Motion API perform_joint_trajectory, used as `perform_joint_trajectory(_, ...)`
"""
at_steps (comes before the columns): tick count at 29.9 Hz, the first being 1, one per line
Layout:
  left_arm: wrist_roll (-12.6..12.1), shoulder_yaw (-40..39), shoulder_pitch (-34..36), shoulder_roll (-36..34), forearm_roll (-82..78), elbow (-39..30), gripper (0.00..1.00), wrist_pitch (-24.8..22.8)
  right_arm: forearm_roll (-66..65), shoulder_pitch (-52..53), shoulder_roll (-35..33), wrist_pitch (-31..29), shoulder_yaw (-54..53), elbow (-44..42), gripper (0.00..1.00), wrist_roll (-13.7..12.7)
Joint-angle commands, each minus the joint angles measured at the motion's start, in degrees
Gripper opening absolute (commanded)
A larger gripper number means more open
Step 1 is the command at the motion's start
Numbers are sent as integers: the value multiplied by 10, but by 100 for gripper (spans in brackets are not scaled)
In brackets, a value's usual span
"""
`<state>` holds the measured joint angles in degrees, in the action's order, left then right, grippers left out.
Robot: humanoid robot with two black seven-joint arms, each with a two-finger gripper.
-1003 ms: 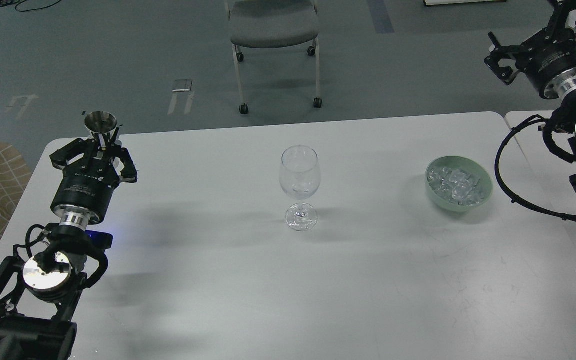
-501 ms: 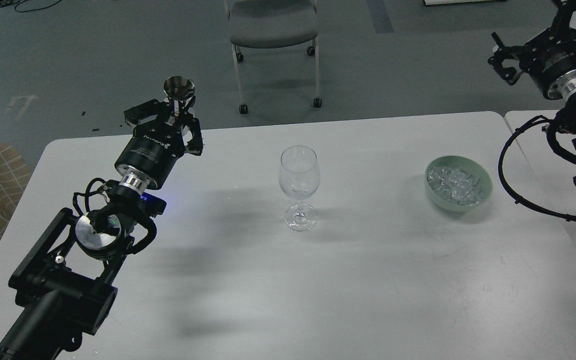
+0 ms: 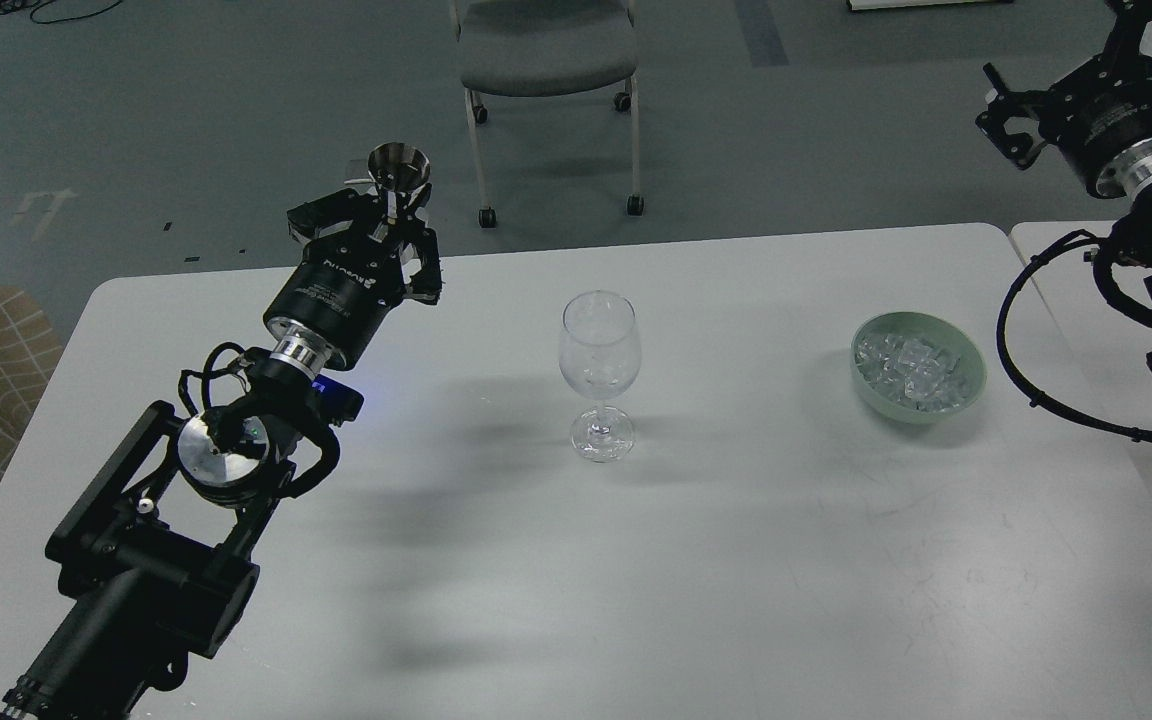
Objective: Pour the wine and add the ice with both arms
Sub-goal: 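Carry the jigger with the left gripper toward the wine glass, then tilt the jigger over the wine glass rim with the left gripper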
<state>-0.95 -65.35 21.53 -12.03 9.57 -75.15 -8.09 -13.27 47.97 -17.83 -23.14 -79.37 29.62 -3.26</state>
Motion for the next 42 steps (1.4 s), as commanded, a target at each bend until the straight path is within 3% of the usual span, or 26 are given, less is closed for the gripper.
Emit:
perform_joint_trajectory(1, -7, 14, 4, 6, 0, 0, 0, -1, 0, -1, 0, -1, 1, 0, 100, 0)
perform_joint_trajectory(24, -18, 96, -1, 10, -14, -30, 0, -5, 0, 5, -18, 0, 1, -7, 100, 0)
perform_joint_trajectory(42, -22, 102, 9, 10, -53, -28, 0, -1, 0, 6, -18, -1, 1, -5, 100, 0)
